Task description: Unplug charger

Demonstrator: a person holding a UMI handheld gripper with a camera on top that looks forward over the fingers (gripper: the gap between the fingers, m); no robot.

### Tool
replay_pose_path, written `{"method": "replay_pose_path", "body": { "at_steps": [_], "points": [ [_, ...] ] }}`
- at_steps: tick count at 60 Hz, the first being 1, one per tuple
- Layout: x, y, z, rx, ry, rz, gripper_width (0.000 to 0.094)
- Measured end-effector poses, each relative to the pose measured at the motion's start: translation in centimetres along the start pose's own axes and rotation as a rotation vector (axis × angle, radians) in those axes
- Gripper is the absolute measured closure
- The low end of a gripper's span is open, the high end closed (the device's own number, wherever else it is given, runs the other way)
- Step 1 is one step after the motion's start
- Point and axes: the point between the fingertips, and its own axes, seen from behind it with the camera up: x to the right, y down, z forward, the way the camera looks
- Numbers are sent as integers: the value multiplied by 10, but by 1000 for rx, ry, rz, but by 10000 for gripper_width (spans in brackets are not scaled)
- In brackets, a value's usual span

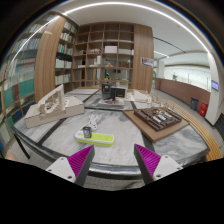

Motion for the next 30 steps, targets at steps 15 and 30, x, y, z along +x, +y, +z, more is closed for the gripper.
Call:
{"method": "replay_pose_path", "body": {
  "at_steps": [15, 30],
  "points": [
    [-39, 3, 77, -26, -28, -25, 120],
    [-129, 20, 186, -66, -127, -16, 124]
  ]
}}
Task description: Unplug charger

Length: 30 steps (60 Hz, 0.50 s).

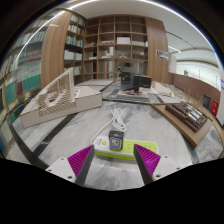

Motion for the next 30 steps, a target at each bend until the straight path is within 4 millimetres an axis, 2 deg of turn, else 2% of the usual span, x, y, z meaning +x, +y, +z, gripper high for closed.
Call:
{"method": "replay_pose_path", "body": {
  "at_steps": [5, 8, 12, 14, 15, 18, 20, 26, 30],
  "points": [
    [-10, -3, 36, 10, 15, -28, 136],
    [-7, -4, 52, 14, 44, -48, 175],
    [0, -16, 68, 53, 74, -34, 334],
    [3, -17, 71, 55, 87, -25, 436],
    [5, -19, 73, 61, 97, -17, 428],
    [15, -19, 76, 60, 126, 12, 668],
    [13, -20, 76, 63, 115, 32, 689],
    [14, -20, 76, 63, 91, 42, 835],
    [13, -21, 77, 64, 83, 43, 851]
  ]
}}
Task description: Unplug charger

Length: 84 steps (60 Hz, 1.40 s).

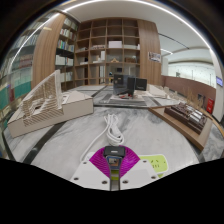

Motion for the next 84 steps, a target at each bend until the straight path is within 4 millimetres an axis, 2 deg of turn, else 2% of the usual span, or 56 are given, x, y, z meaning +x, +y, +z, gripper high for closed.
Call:
{"method": "replay_pose_path", "body": {
  "at_steps": [6, 8, 10, 13, 16, 18, 22, 26, 29, 31, 38, 43, 49, 57, 62, 65, 68, 69, 72, 76, 84],
  "points": [
    [0, -1, 0, 6, 7, -10, 851],
    [0, -9, -3, 37, 8, -15, 851],
    [-3, -26, -11, 95, -4, -26, 851],
    [-7, -63, -30, 191, -28, -37, 852],
    [-1, -101, -52, 275, -11, -38, 852],
    [4, -119, -64, 298, -7, -31, 853],
    [18, -147, -86, 330, -18, -23, 851],
    [45, -154, -101, 328, 12, -46, 851],
    [69, -148, -105, 297, 45, -57, 831],
    [85, -132, -103, 247, 60, -63, 820],
    [136, -53, -84, 48, 119, -32, 789],
    [157, -5, -64, -54, 123, -7, 775],
    [176, 28, -47, -135, 142, 27, 734],
    [187, 46, -30, -175, 146, 51, 674],
    [188, 50, -29, -184, 145, 51, 624],
    [188, 49, -29, -177, 143, 47, 487],
    [189, 48, -33, -170, 144, 44, 193],
    [190, 48, -35, -170, 152, 46, 208],
    [197, 47, -42, -170, 182, 41, 132],
    [192, 43, -53, -167, 168, 51, 106],
    [182, 25, -94, -130, 134, 42, 91]
  ]
}}
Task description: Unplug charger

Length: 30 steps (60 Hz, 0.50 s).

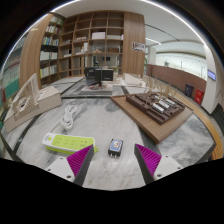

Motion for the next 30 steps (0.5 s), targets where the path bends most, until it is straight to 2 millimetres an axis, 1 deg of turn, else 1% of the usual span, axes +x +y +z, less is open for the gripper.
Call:
{"method": "replay_pose_path", "body": {
  "at_steps": [3, 11, 15, 20, 22, 26, 28, 30],
  "points": [
    [-4, -6, -20, 26, -9, -10, 92],
    [-25, -21, -81, 93, -72, -16, 94],
    [-35, -25, -106, 116, -100, -23, 93],
    [-53, -29, -135, 155, -137, -11, 94],
    [-59, -31, -144, 159, -159, 13, 94],
    [-79, -28, -160, 157, -223, 58, 96],
    [-85, -27, -165, 156, -251, 80, 98],
    [-86, -26, -169, 157, -263, 99, 97]
  ]
}}
